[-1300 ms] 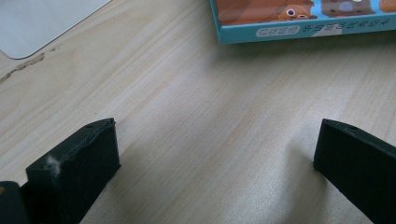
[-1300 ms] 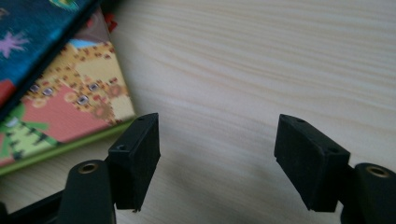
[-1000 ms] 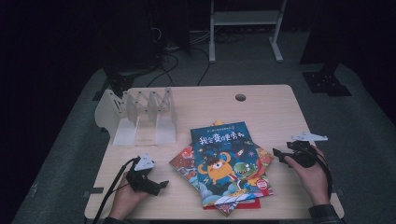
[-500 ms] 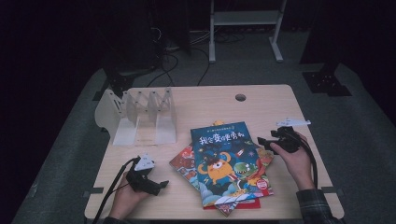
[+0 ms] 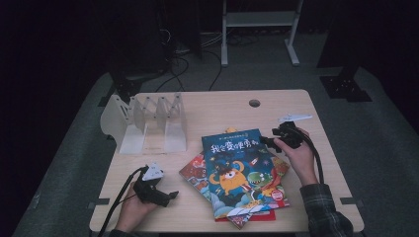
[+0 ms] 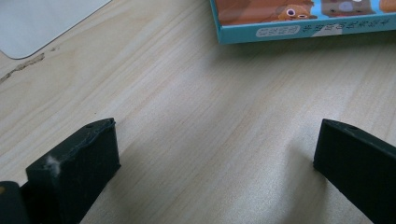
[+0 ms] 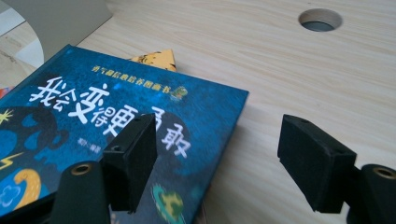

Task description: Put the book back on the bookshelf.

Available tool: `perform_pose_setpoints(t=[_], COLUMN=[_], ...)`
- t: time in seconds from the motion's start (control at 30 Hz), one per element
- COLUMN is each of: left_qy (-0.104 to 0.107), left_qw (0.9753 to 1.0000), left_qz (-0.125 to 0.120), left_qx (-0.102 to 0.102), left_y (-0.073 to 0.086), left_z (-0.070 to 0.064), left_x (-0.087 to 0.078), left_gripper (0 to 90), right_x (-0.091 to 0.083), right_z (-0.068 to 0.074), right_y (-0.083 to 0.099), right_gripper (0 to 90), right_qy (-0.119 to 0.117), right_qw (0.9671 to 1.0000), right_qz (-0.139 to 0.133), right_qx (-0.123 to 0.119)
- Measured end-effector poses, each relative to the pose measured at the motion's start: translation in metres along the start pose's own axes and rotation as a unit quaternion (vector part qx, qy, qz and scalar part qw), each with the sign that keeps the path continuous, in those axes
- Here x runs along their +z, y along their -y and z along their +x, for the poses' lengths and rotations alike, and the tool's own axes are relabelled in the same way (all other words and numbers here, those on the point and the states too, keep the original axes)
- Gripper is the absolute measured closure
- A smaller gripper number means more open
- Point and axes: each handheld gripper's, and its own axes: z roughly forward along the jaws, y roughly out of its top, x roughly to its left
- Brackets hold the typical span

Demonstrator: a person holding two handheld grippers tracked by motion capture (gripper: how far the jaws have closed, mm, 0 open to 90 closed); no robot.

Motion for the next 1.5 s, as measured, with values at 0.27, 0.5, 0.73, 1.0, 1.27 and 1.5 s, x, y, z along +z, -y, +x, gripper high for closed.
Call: perform_pose_setpoints(t=[0.27, 0.5, 0.73, 1.0, 1.27, 1.5], left_qy=[0.0, 0.0, 0.001, 0.0, 0.0, 0.0], left_qw=[1.0, 1.0, 1.0, 1.0, 1.0, 1.0], left_qz=[0.0, 0.0, 0.0, 0.0, 0.0, 0.0], left_qx=[0.0, -0.001, 0.0, -0.001, 0.0, 0.0], left_y=[0.0, 0.0, 0.0, 0.0, 0.0, 0.0], left_z=[0.0, 0.0, 0.0, 0.0, 0.0, 0.0], left_x=[0.0, 0.0, 0.0, 0.0, 0.0, 0.0], left_gripper=[0.0, 0.0, 0.0, 0.0, 0.0, 0.0], right_x=[0.029, 0.043, 0.055, 0.065, 0.065, 0.066], right_z=[0.002, 0.003, -0.002, -0.01, -0.011, -0.006], right_y=[-0.017, -0.026, -0.022, -0.017, -0.016, -0.018], right_gripper=[27.8, 27.9, 27.1, 25.1, 25.1, 25.8], right_qy=[0.004, -0.004, -0.02, -0.034, -0.043, -0.054], right_qw=[0.9996, 0.9994, 0.9991, 0.9982, 0.9978, 0.9969], right_qz=[0.024, 0.032, 0.037, 0.045, 0.045, 0.056], right_qx=[-0.016, -0.016, 0.004, 0.018, 0.022, 0.012])
